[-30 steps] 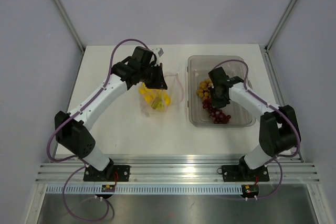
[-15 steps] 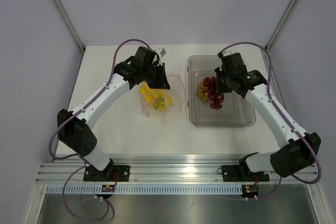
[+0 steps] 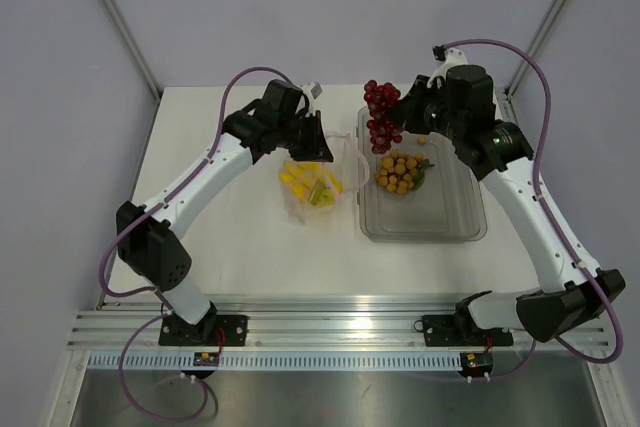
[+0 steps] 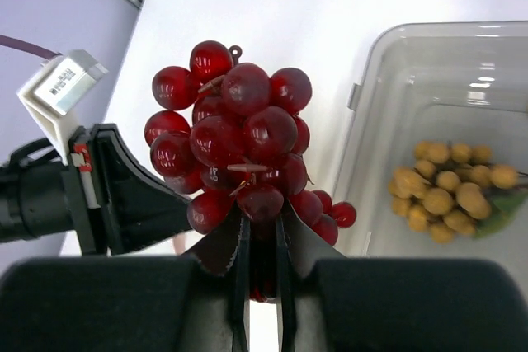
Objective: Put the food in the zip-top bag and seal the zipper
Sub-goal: Pick up the fake fruit from the bin, then place the fake fruit in the zipper food storage bag.
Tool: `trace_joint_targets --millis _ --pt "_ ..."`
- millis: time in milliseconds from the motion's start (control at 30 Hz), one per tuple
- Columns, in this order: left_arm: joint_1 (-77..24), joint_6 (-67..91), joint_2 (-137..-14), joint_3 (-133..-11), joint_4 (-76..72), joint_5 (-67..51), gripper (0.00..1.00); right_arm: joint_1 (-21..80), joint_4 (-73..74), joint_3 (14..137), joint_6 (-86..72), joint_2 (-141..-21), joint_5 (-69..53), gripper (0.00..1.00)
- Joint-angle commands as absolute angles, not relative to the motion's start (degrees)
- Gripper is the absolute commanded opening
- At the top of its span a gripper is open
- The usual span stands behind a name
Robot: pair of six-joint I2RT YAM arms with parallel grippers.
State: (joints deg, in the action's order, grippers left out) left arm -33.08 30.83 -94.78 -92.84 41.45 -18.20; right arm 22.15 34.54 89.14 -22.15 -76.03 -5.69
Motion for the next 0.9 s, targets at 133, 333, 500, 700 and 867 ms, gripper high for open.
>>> trace_joint_targets --millis 133,333,500,700,867 --pt "-33.4 32.3 -96.1 -97.0 38.2 -20.8 0.0 25.3 22.0 89.5 -29.6 -78.7 -9.5 0.06" --pt "-33.3 32.5 -96.9 -97.8 38.2 -21.1 0.0 27.7 18.1 83.7 -32.0 -78.6 -8.7 0.06" --pt "-33.4 32.8 -96.8 -97.7 38.1 -21.4 0.0 29.4 14.7 75.4 -34.1 -78.7 -8.2 0.06" --pt "-33.3 33.2 -96.9 -98.1 37.7 -22.3 0.0 31.6 12.5 66.8 -35.2 -79.2 -8.0 0.06" --pt "-33.3 33.7 -96.9 -98.6 37.4 -23.4 0.0 32.6 13.4 65.3 -33.7 -80.2 -7.6 0.06"
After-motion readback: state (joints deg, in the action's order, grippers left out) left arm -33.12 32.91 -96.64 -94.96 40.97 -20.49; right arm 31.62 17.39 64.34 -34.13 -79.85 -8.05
